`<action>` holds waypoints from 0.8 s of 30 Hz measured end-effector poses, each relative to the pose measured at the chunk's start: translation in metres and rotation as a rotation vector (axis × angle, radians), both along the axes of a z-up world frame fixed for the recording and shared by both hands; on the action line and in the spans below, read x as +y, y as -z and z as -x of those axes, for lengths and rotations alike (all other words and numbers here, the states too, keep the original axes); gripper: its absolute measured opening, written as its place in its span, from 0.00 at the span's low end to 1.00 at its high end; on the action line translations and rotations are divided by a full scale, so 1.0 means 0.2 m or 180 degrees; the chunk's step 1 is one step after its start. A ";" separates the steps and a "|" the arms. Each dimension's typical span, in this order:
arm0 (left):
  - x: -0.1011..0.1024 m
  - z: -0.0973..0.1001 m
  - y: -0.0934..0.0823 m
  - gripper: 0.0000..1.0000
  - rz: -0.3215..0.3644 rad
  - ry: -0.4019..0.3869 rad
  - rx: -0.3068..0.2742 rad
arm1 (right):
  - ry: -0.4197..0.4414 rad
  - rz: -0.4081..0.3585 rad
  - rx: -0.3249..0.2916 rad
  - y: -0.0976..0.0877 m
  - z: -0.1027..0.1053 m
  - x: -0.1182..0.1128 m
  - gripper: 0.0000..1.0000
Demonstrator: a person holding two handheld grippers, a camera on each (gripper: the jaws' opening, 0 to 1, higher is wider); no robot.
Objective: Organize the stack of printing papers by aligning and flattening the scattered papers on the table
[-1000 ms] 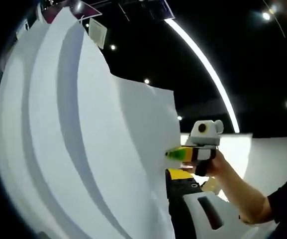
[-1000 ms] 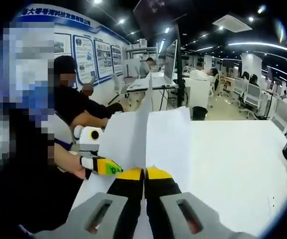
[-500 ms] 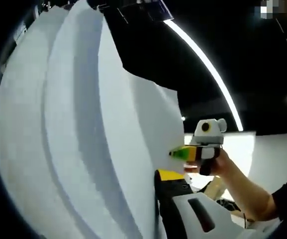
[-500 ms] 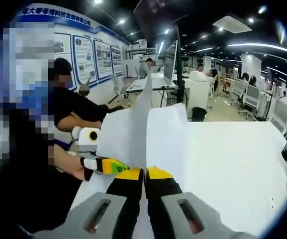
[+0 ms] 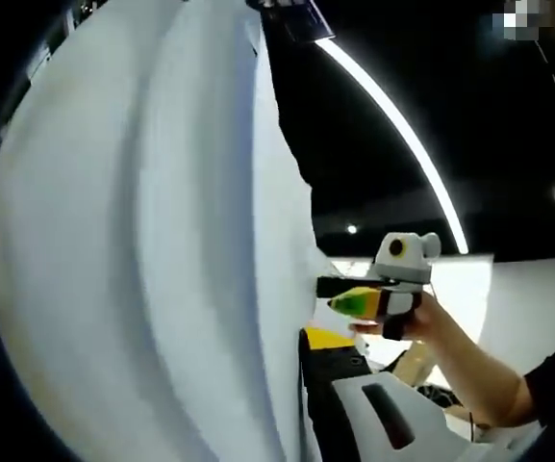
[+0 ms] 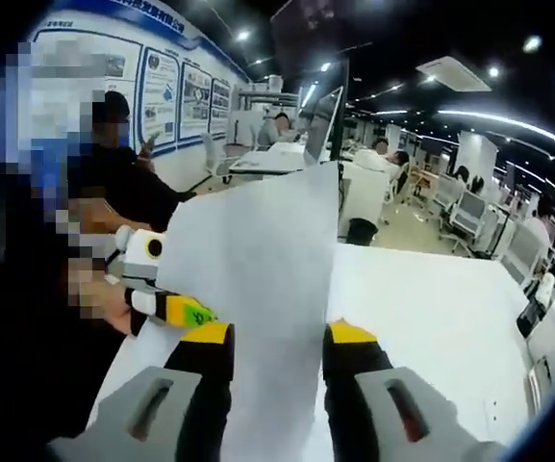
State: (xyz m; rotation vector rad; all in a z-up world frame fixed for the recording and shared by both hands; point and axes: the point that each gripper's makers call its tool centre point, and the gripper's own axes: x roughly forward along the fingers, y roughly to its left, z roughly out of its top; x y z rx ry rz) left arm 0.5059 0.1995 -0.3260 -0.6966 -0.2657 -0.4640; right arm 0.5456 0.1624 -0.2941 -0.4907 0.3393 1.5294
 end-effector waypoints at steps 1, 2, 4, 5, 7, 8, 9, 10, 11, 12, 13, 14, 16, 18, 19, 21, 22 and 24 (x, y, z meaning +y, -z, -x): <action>0.00 0.00 0.00 0.06 0.0000 0.0002 0.0001 | 0.0017 -0.0024 0.0016 0.00 0.00 0.00 0.38; 0.00 0.00 0.00 0.06 -0.0001 0.0008 0.0000 | 0.0046 -0.0047 0.0041 -0.01 -0.01 0.00 0.40; 0.00 0.00 0.00 0.06 -0.0005 0.0010 0.0002 | 0.0089 -0.0054 0.0059 0.00 -0.02 0.00 0.44; 0.00 0.00 0.00 0.06 -0.0005 0.0010 0.0004 | 0.0105 -0.0050 0.0062 0.00 -0.02 0.00 0.47; 0.00 0.00 0.00 0.06 -0.0003 0.0010 0.0008 | 0.0137 -0.0033 0.0055 0.01 -0.03 -0.01 0.52; 0.00 0.00 0.00 0.06 -0.0004 0.0009 0.0009 | 0.0147 -0.0027 0.0054 0.01 -0.03 -0.01 0.55; 0.00 0.00 0.00 0.06 -0.0005 0.0009 0.0011 | 0.0164 -0.0015 0.0054 0.02 -0.04 -0.02 0.57; 0.00 0.00 0.00 0.06 -0.0006 0.0009 0.0012 | 0.0175 -0.0014 0.0055 0.02 -0.04 -0.02 0.60; 0.00 0.00 0.00 0.06 -0.0004 0.0007 0.0014 | 0.0205 -0.0023 0.0060 0.02 -0.04 -0.02 0.63; 0.00 0.00 0.00 0.06 -0.0001 0.0010 0.0014 | 0.0227 -0.0025 0.0063 0.02 -0.05 -0.02 0.66; 0.00 0.00 0.00 0.06 0.0006 0.0018 0.0015 | 0.0267 -0.0020 0.0065 0.02 -0.05 -0.03 0.68; 0.00 0.00 0.00 0.06 0.0008 0.0018 0.0017 | 0.0322 0.0008 0.0050 0.02 -0.07 -0.03 0.69; 0.00 0.00 0.00 0.06 0.0013 0.0019 0.0021 | 0.0372 0.0024 0.0021 0.02 -0.08 -0.04 0.73; 0.00 0.00 0.00 0.06 0.0013 0.0019 0.0023 | 0.0452 -0.0008 0.0018 0.02 -0.11 -0.05 0.78; 0.00 0.00 0.00 0.06 0.0012 0.0018 0.0025 | 0.0487 -0.0040 0.0027 0.01 -0.12 -0.06 0.80; 0.00 0.00 0.00 0.06 0.0015 0.0018 0.0024 | 0.0526 -0.0066 0.0049 0.01 -0.13 -0.07 0.80; 0.00 0.00 0.00 0.06 0.0017 0.0020 0.0023 | 0.0540 -0.0072 0.0062 0.01 -0.13 -0.07 0.81; 0.00 0.00 0.00 0.06 0.0026 0.0029 0.0022 | 0.0566 -0.0066 0.0072 0.01 -0.13 -0.08 0.85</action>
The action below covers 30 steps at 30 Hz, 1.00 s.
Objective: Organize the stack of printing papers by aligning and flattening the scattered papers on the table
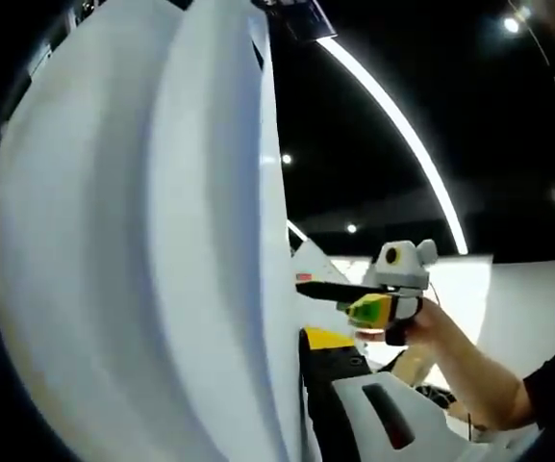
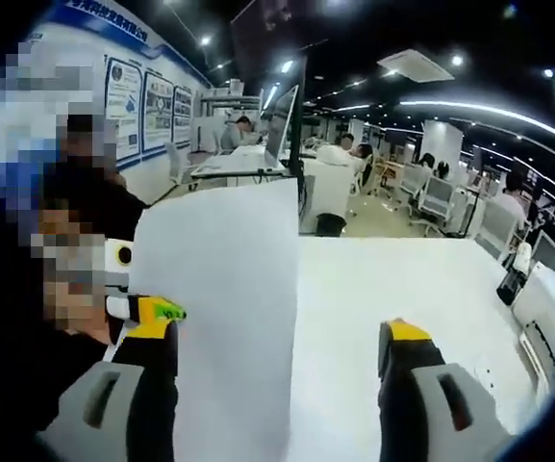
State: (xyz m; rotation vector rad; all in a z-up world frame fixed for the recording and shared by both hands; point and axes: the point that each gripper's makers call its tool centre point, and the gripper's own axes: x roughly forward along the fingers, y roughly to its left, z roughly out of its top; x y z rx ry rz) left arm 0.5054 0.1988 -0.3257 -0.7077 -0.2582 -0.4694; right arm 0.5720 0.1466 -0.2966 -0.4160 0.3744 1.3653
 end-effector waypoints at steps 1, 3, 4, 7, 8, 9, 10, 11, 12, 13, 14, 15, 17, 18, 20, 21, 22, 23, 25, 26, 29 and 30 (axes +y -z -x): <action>0.00 0.00 0.00 0.06 0.0001 0.0002 0.0000 | 0.0018 0.0008 -0.0007 0.00 0.00 -0.01 0.87; 0.00 0.00 0.00 0.06 0.0003 0.0004 0.0001 | 0.0062 0.0014 -0.0010 0.01 -0.01 -0.02 0.90; 0.00 0.00 0.00 0.06 0.0004 0.0002 0.0002 | 0.0074 0.0011 -0.0008 0.01 -0.02 -0.02 0.90; 0.00 0.00 0.00 0.06 0.0007 -0.0004 0.0004 | 0.0130 -0.0047 0.0039 0.00 -0.03 -0.04 0.90; 0.00 0.00 0.00 0.06 0.0005 -0.0006 0.0005 | 0.0133 -0.0076 0.0065 0.00 -0.03 -0.04 0.90; 0.00 0.00 0.00 0.06 0.0004 -0.0008 0.0006 | 0.0144 -0.0097 0.0080 -0.01 -0.03 -0.04 0.90; 0.00 0.00 0.00 0.06 0.0003 -0.0010 0.0008 | 0.0152 -0.0118 0.0079 -0.01 -0.03 -0.05 0.90; 0.00 0.00 0.01 0.06 0.0002 -0.0012 0.0009 | 0.0161 -0.0139 0.0078 -0.02 -0.03 -0.05 0.90; 0.00 0.00 0.01 0.06 0.0003 -0.0015 0.0011 | 0.0170 -0.0154 0.0075 -0.02 -0.03 -0.06 0.90; 0.00 -0.01 0.01 0.06 0.0006 -0.0015 0.0012 | 0.0184 -0.0166 0.0078 -0.02 -0.03 -0.06 0.90; 0.00 -0.01 0.01 0.06 0.0007 -0.0016 0.0013 | 0.0192 -0.0176 0.0080 -0.02 -0.03 -0.07 0.90; 0.00 -0.01 0.01 0.06 0.0009 -0.0017 0.0014 | 0.0194 -0.0183 0.0081 -0.02 -0.03 -0.07 0.90; 0.01 -0.01 0.01 0.06 0.0009 -0.0019 0.0015 | 0.0195 -0.0189 0.0084 -0.02 -0.03 -0.09 0.90; 0.01 -0.01 0.01 0.06 0.0008 -0.0020 0.0015 | 0.0210 -0.0194 0.0079 -0.02 -0.03 -0.10 0.90; 0.01 -0.01 0.01 0.06 0.0007 -0.0020 0.0016 | 0.0219 -0.0207 0.0064 -0.03 -0.02 -0.11 0.90; 0.01 -0.01 0.01 0.06 0.0003 -0.0023 0.0017 | 0.0222 -0.0217 0.0060 -0.03 -0.02 -0.12 0.90; 0.01 -0.01 0.01 0.06 -0.0001 -0.0024 0.0018 | 0.0227 -0.0224 0.0062 -0.03 -0.02 -0.13 0.90; 0.01 -0.01 0.01 0.06 -0.0004 -0.0024 0.0018 | 0.0236 -0.0227 0.0061 -0.03 -0.01 -0.14 0.90; 0.01 -0.01 0.01 0.06 -0.0005 -0.0026 0.0018 | 0.0251 -0.0225 0.0025 -0.04 0.00 -0.16 0.90; 0.01 -0.01 0.01 0.06 -0.0002 -0.0026 0.0019 | 0.0257 -0.0231 0.0017 -0.04 0.01 -0.17 0.90; 0.01 -0.01 0.01 0.06 -0.0001 -0.0030 0.0021 | 0.0257 -0.0268 0.0007 -0.05 0.03 -0.19 0.90; 0.01 -0.01 0.01 0.07 -0.0002 -0.0032 0.0022 | 0.0257 -0.0275 0.0002 -0.05 0.04 -0.19 0.90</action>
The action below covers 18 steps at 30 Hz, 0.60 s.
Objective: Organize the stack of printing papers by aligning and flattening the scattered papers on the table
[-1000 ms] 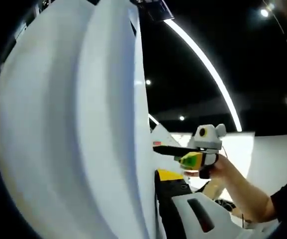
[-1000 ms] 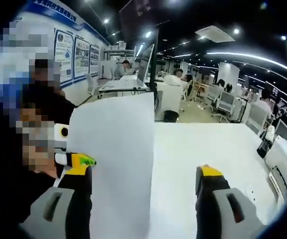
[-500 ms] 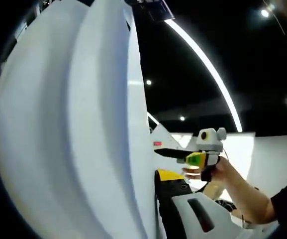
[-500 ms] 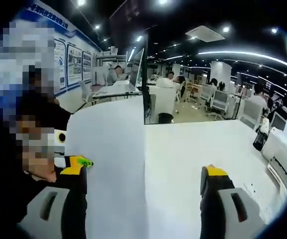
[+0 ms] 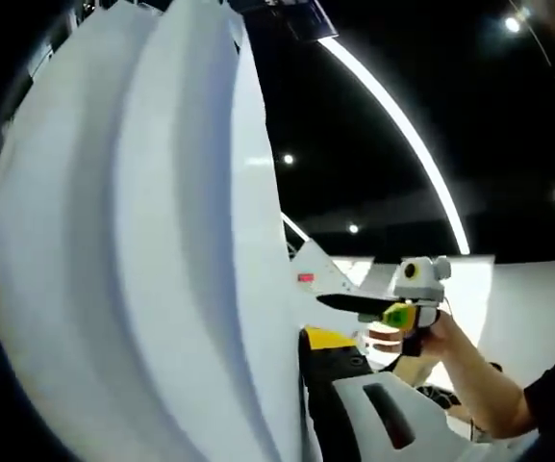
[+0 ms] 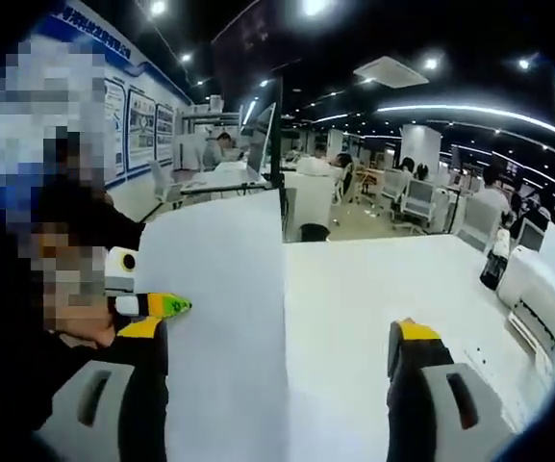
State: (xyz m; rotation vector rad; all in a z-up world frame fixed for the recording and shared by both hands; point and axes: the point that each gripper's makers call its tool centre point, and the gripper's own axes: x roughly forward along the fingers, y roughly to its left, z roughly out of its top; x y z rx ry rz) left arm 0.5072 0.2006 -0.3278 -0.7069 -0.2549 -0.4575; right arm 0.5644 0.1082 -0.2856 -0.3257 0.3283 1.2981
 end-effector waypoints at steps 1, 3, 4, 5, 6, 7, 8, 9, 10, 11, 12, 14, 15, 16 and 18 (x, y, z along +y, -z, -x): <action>0.00 0.00 0.00 0.07 -0.0001 -0.0001 0.0001 | 0.0006 -0.0005 -0.0006 0.00 0.01 -0.01 0.90; 0.00 0.00 0.00 0.07 0.0000 -0.0002 0.0002 | 0.0019 -0.0026 -0.0020 -0.01 0.01 -0.03 0.90; 0.00 0.00 0.00 0.07 0.0000 -0.0002 0.0003 | 0.0027 -0.0039 -0.0025 -0.02 0.02 -0.04 0.90; 0.00 0.00 0.00 0.07 0.0000 -0.0002 0.0003 | 0.0035 -0.0053 -0.0030 -0.02 0.02 -0.05 0.90; 0.00 0.00 0.00 0.07 -0.0001 -0.0004 0.0002 | 0.0052 -0.0071 -0.0028 -0.03 0.02 -0.06 0.90; 0.00 0.00 0.00 0.07 -0.0001 -0.0002 0.0003 | 0.0067 -0.0082 -0.0026 -0.03 0.02 -0.08 0.90; 0.00 0.00 0.00 0.07 0.0000 -0.0002 0.0003 | 0.0075 -0.0090 -0.0028 -0.02 0.03 -0.09 0.90; 0.00 0.00 0.00 0.07 0.0003 -0.0002 0.0002 | 0.0083 -0.0093 -0.0030 -0.02 0.03 -0.10 0.90; 0.00 0.00 0.00 0.07 0.0004 -0.0002 0.0002 | 0.0094 -0.0087 -0.0031 -0.02 0.03 -0.11 0.90; 0.00 0.00 0.00 0.07 0.0004 -0.0001 0.0002 | 0.0101 -0.0080 -0.0033 -0.01 0.04 -0.12 0.90; 0.00 0.00 0.00 0.07 0.0000 -0.0001 0.0002 | 0.0106 -0.0070 -0.0034 -0.01 0.04 -0.13 0.90; -0.01 0.00 0.00 0.07 -0.0009 0.0001 0.0005 | 0.0126 -0.0065 -0.0033 0.00 0.04 -0.16 0.90; -0.01 0.00 0.00 0.07 -0.0015 0.0003 0.0005 | 0.0136 -0.0067 -0.0033 0.00 0.04 -0.17 0.90; -0.01 0.00 0.00 0.07 -0.0021 0.0003 0.0006 | 0.0141 -0.0070 -0.0033 0.00 0.04 -0.18 0.90; -0.01 0.00 0.00 0.07 -0.0027 0.0004 0.0007 | 0.0153 -0.0084 -0.0035 0.00 0.05 -0.19 0.90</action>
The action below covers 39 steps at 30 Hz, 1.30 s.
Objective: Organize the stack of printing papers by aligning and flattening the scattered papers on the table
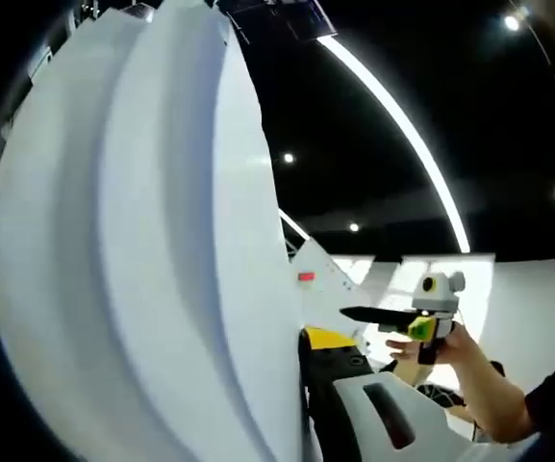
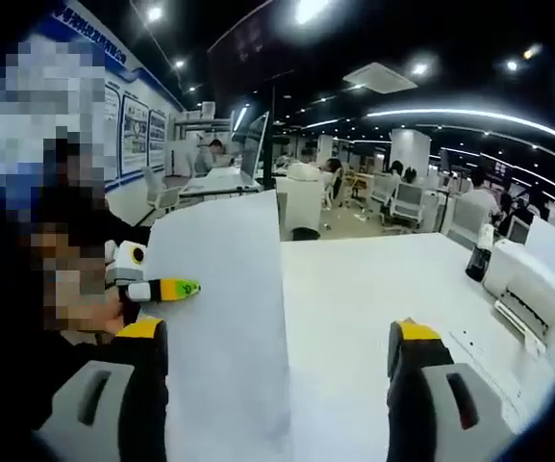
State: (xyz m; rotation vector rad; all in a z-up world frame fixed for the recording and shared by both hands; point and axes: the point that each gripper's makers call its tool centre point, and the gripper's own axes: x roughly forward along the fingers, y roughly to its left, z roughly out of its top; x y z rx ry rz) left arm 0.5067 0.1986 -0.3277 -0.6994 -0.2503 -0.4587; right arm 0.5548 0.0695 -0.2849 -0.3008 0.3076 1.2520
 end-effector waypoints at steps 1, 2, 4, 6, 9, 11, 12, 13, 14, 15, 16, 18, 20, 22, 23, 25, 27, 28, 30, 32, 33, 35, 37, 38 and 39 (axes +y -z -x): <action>0.00 0.00 0.00 0.07 0.0001 0.0001 0.0002 | 0.0006 -0.0016 -0.0004 -0.01 0.00 -0.01 0.90; 0.00 0.00 0.00 0.07 0.0002 0.0000 0.0002 | 0.0010 -0.0030 -0.0007 -0.01 0.00 -0.01 0.90; 0.00 0.00 0.00 0.07 0.0004 -0.0001 0.0003 | 0.0012 -0.0053 -0.0006 -0.02 0.00 -0.03 0.90; 0.00 0.00 0.00 0.07 0.0003 0.0000 0.0003 | 0.0019 -0.0061 -0.0009 -0.02 0.00 -0.04 0.90; 0.00 0.00 0.00 0.07 0.0002 0.0002 0.0005 | 0.0036 -0.0072 -0.0016 -0.02 0.01 -0.06 0.90; 0.00 0.00 0.00 0.07 0.0001 0.0003 0.0005 | 0.0043 -0.0093 -0.0016 -0.02 0.02 -0.08 0.90; 0.00 0.00 0.00 0.07 0.0000 0.0005 0.0004 | 0.0041 -0.0103 -0.0014 -0.03 0.03 -0.08 0.90; 0.00 0.00 0.00 0.07 -0.0002 0.0006 0.0005 | 0.0042 -0.0110 -0.0014 -0.03 0.03 -0.09 0.90; 0.00 0.00 0.00 0.07 -0.0005 0.0009 0.0007 | 0.0044 -0.0116 -0.0017 -0.03 0.04 -0.10 0.90; 0.00 0.00 0.00 0.07 -0.0007 0.0011 0.0009 | 0.0047 -0.0123 -0.0021 -0.04 0.04 -0.11 0.90; 0.00 0.00 0.00 0.07 -0.0012 0.0012 0.0010 | 0.0058 -0.0129 -0.0023 -0.04 0.05 -0.11 0.90; 0.00 0.00 0.00 0.07 -0.0015 0.0013 0.0013 | 0.0065 -0.0134 -0.0034 -0.04 0.05 -0.13 0.90; 0.00 0.00 0.00 0.07 -0.0016 0.0013 0.0010 | 0.0084 -0.0146 -0.0046 -0.05 0.06 -0.15 0.90; 0.00 0.00 0.00 0.07 -0.0012 0.0014 0.0010 | 0.0096 -0.0159 -0.0054 -0.05 0.07 -0.17 0.90; 0.00 0.00 0.00 0.07 -0.0009 0.0017 0.0011 | 0.0103 -0.0167 -0.0056 -0.05 0.08 -0.17 0.90; 0.00 0.00 0.00 0.07 -0.0009 0.0018 0.0013 | 0.0112 -0.0186 -0.0049 -0.05 0.08 -0.18 0.90; -0.01 -0.01 0.00 0.07 -0.0012 0.0021 0.0016 | 0.0121 -0.0206 -0.0042 -0.05 0.09 -0.18 0.90; -0.01 -0.01 0.01 0.07 -0.0014 0.0021 0.0016 | 0.0119 -0.0213 -0.0037 -0.06 0.09 -0.18 0.90; -0.01 -0.01 0.01 0.07 -0.0013 0.0024 0.0017 | 0.0131 -0.0227 -0.0052 -0.07 0.10 -0.19 0.90; -0.01 -0.01 0.01 0.07 -0.0014 0.0024 0.0018 | 0.0135 -0.0253 -0.0067 -0.08 0.10 -0.20 0.90; -0.01 -0.01 0.01 0.07 -0.0013 0.0025 0.0019 | 0.0137 -0.0267 -0.0067 -0.09 0.11 -0.20 0.90; -0.01 -0.01 0.01 0.07 -0.0010 0.0024 0.0020 | 0.0167 -0.0250 -0.0089 -0.08 0.11 -0.21 0.90; -0.01 -0.01 0.01 0.07 -0.0008 0.0025 0.0021 | 0.0177 -0.0192 -0.0129 -0.06 0.12 -0.23 0.90; -0.01 -0.01 0.01 0.07 -0.0009 0.0026 0.0021 | 0.0186 -0.0177 -0.0132 -0.06 0.12 -0.23 0.90; -0.01 -0.01 0.00 0.07 -0.0009 0.0028 0.0020 | 0.0197 -0.0164 -0.0130 -0.05 0.12 -0.24 0.90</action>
